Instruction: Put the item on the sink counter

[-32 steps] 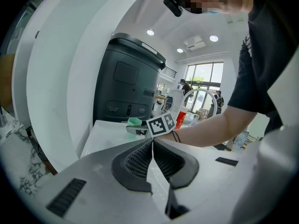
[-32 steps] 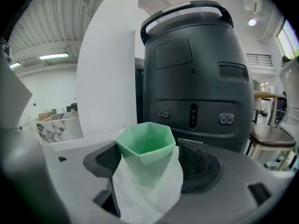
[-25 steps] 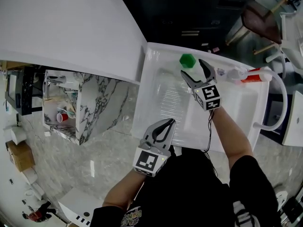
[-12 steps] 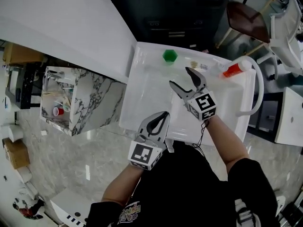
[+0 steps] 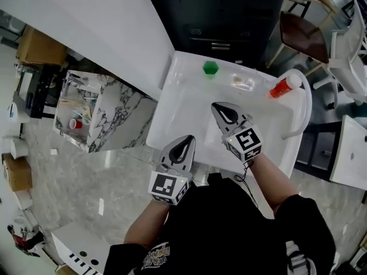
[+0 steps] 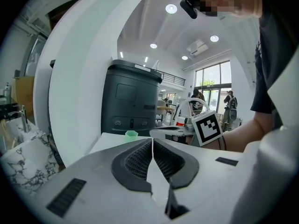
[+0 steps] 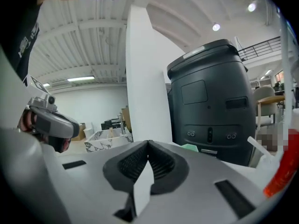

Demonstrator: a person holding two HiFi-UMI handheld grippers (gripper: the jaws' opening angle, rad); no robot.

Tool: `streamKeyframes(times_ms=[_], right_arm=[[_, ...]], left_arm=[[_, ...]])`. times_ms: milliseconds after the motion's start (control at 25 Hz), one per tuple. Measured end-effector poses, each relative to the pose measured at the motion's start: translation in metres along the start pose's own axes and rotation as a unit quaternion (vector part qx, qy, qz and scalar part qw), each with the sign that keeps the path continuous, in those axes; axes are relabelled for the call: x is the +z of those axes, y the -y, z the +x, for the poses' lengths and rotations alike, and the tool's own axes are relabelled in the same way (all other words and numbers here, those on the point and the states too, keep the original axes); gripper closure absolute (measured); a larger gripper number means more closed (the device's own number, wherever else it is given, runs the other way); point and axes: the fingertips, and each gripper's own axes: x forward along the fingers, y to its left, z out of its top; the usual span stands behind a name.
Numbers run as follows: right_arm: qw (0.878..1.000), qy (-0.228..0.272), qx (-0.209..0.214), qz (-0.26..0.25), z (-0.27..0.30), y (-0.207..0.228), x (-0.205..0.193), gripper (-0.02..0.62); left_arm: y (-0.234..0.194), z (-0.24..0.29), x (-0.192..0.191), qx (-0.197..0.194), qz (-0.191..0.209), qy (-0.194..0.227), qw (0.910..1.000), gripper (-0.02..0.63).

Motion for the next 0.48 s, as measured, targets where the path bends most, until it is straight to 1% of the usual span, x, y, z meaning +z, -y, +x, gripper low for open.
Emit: streamKeyframes(times_ms=[120,240,360,480], right_arm=[[1.000,0.006,0.006,0.013,-0.005,-0.017,0.006,0.541],[0.999,0.014,0.007,0.030,-0.010,-0.037,0.010,0.541],[0.999,0.023,0.000,0.039,-0.015,-0.054,0.014,0.541],[0.999,0.028,-0.019,0.043,-0.018,-0.070,0.016,0.541]], left_arm=[[-0.009,-0.012,0.000,0.011,0.000,0.004,0.9999,0.586],[-0.018,-0.024,0.002,0.011,0.003,0.006,0.9999,0.586],[-0.023,-0.035,0.003,0.001,0.008,0.009,0.9999,0.586],[-0.028,-0.047,0.003,-0.018,0.015,0.011,0.9996,0.586]])
